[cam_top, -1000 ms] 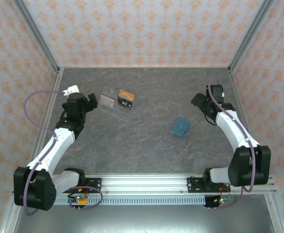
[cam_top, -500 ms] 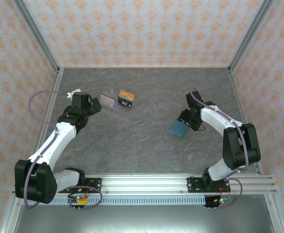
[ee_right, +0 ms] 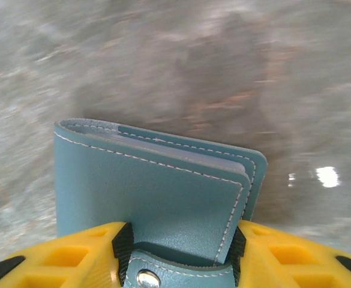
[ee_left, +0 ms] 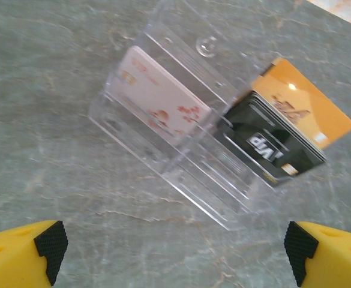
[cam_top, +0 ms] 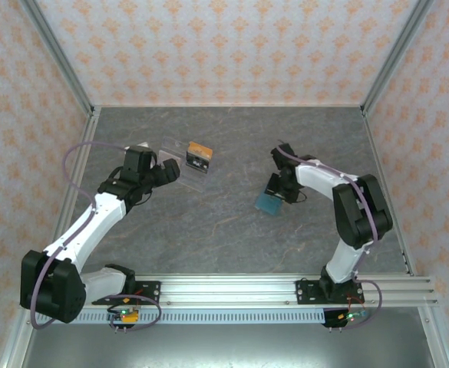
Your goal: Take the credit cards out of the card holder
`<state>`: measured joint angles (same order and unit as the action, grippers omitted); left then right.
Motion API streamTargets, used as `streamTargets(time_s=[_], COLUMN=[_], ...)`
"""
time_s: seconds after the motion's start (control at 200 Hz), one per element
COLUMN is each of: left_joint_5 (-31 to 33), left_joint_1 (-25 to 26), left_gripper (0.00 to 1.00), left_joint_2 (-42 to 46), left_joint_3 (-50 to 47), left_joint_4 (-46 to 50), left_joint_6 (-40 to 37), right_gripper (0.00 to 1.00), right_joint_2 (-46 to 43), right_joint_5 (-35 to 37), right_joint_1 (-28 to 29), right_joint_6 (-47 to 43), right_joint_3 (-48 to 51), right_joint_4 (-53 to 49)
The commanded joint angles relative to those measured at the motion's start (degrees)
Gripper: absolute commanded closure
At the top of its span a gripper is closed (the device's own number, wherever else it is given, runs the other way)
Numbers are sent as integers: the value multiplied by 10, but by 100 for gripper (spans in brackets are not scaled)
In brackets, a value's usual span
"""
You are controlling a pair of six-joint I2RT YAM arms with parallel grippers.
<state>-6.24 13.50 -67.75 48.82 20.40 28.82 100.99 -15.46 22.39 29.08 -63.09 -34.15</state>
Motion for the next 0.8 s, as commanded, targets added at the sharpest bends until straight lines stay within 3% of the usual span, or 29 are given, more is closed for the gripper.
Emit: streamTargets(time_s=[0.0,0.145,0.36,0.621,0.796], left_joint_5=[-30,-37,-69,-165,-212], left_joint_1=[23,53,97,153,174], left_gripper=[5,6,8,16,29], left_joint_2=[17,1,-35,-122,-181], left_joint_3=[24,30,30,18,24], left_joint_4=[17,17,-3,-41,-97], left_joint_6=[14,14,44,74,101], right_gripper=[51,51,46,57,63], right_joint_2=[36,52,-43,-77,-52], right_joint_5=[-16,-35,-6,-36,-71], right_joint_1=[48,88,86,59,58], right_joint_6=[-27,-47,-39,-27,-18], right_joint_3=[-27,-58,-25,35,41], right_joint_4=[-9,-8,8,4,25])
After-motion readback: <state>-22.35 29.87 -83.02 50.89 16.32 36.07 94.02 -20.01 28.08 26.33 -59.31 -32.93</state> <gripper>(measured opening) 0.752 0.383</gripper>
